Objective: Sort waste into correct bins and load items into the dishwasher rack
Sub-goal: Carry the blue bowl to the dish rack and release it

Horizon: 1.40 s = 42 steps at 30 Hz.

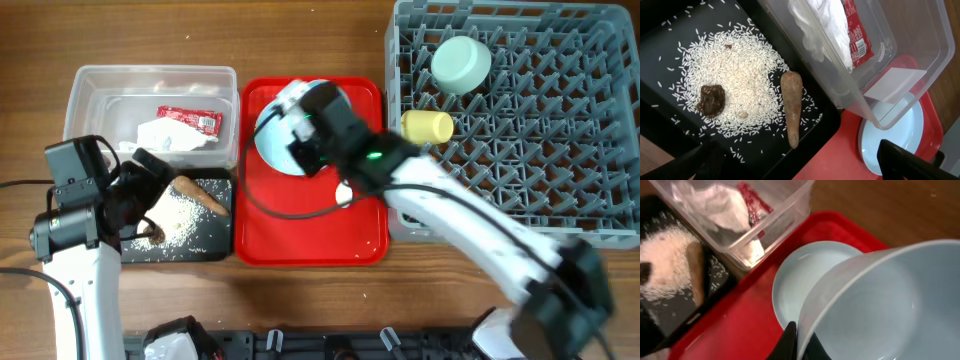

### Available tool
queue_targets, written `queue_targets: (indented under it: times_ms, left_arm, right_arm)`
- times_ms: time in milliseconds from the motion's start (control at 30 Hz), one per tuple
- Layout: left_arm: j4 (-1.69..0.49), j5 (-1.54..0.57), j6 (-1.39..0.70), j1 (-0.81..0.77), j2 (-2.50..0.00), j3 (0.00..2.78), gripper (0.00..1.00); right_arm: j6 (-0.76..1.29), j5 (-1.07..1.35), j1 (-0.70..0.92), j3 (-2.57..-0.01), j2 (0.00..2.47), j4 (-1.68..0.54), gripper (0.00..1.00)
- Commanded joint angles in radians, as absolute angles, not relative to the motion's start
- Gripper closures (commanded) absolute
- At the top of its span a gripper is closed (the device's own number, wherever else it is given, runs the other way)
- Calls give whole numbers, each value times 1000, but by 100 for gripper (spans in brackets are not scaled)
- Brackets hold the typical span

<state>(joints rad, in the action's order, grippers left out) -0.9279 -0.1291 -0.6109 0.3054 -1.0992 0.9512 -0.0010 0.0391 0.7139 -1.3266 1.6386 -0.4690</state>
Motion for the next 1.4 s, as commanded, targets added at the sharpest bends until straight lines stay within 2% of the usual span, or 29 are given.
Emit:
queue_targets:
  times_ms: [0,67,100,200,267,400,533,733,967,1100,1300,1367]
  left_arm:
    - [-928,-134,-611,310,-1096,952,0]
    - [-928,-134,-611,310,-1096,952,0]
    - [-928,-134,-611,310,-1096,952,0]
    - [-928,-134,-611,310,-1096,952,0]
    - [-928,-134,-611,310,-1096,952,0]
    - [-928,-134,-611,310,-1096,952,0]
    - [-928,-134,-611,310,-1096,952,0]
    - [-928,-134,-611,310,-1096,952,0]
    - [-928,-134,-611,310,-1096,952,0]
    - [-928,-134,-611,310,-1096,952,0]
    - [-928,-134,-611,310,-1096,952,0]
    - [-928,-134,-611,310,-1096,952,0]
  right_arm:
    - [107,255,551,-1322,1456,-544,96]
    - [104,378,416,-1322,1396,-614,96]
    - [85,482,293,-1322,1374,-674,96]
    - [-78,691,54,-1320,1392,-810,96]
    - [-183,792,-49,-1316,1413,-879,96]
    - [-378,1188,-294,-1314,1494,-991,96]
    - [-508,1261,-422,-1313,1643,-1075,96]
    - [-601,1356,-430,-1313,1858,-1095,96]
    - [-575,1400,-430,-1314,1908,-1095,96]
    - [-536,1176,-430,-1314,1908,-1102,96]
    - [-273,699,-434,-1315,1907,-1075,76]
    - [-239,661,-448,-1321,1904,-1081,68]
